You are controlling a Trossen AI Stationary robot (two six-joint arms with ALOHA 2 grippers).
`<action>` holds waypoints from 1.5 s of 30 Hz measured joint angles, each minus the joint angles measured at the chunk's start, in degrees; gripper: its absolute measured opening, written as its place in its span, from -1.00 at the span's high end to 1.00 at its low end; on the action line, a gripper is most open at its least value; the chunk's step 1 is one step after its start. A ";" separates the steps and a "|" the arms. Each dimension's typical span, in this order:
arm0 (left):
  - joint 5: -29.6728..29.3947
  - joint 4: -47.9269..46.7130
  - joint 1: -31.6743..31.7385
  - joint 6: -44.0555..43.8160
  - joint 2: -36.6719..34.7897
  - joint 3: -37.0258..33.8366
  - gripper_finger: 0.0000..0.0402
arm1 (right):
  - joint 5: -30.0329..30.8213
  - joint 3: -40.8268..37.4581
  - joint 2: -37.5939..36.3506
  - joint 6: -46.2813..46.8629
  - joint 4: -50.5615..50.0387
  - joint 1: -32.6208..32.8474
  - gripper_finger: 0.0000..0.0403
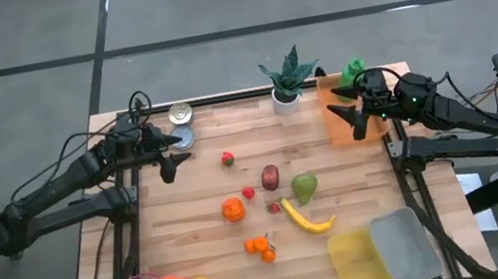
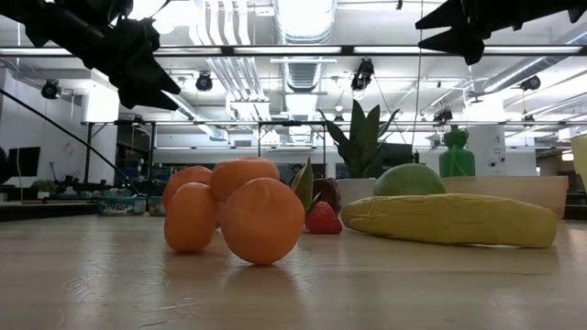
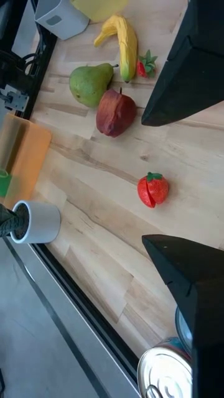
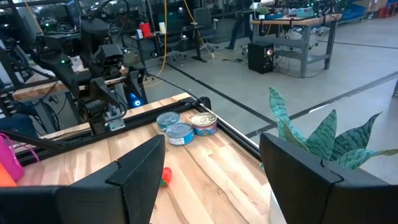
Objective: Pick & Place Food Item
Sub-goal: Put the yellow water bottle into the orange bin
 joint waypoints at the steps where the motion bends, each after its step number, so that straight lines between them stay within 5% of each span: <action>1: 0.03 -0.09 0.02 -0.08 0.00 0.00 -0.52 | 0.00 0.00 0.00 0.00 0.00 0.00 -0.29; 3: 0.20 -0.07 0.00 -4.06 0.00 0.00 -0.52 | 0.00 0.00 0.00 0.00 0.00 0.00 -0.29; 7: 2.69 -1.79 -0.02 -28.87 0.00 -0.02 -0.52 | 0.00 0.00 0.00 0.00 0.00 -0.01 -0.29; 14: 8.53 -7.14 -3.94 -28.74 -0.19 6.66 -0.52 | 0.02 0.00 0.00 0.00 0.00 0.00 -0.29; 21: -8.93 -13.97 -20.75 -33.13 0.22 19.82 -0.52 | 0.02 0.00 -0.02 0.00 0.00 -0.02 -0.29; 29: -38.49 -14.21 -55.36 -42.22 8.27 26.75 -0.52 | 0.03 0.00 -0.02 0.00 0.00 -0.02 -0.29; 35: -59.01 -17.01 -76.40 -40.70 18.66 33.76 -0.52 | 0.02 0.00 -0.02 -0.01 0.00 0.00 -0.29; 39: -60.06 -26.01 -81.39 -41.87 24.82 41.36 -0.52 | 0.03 -0.02 -0.02 0.00 0.00 -0.02 -0.29; 45: -48.18 -37.37 -81.99 -43.56 31.96 48.34 -0.52 | 0.04 -0.01 -0.02 0.00 0.00 -0.02 -0.29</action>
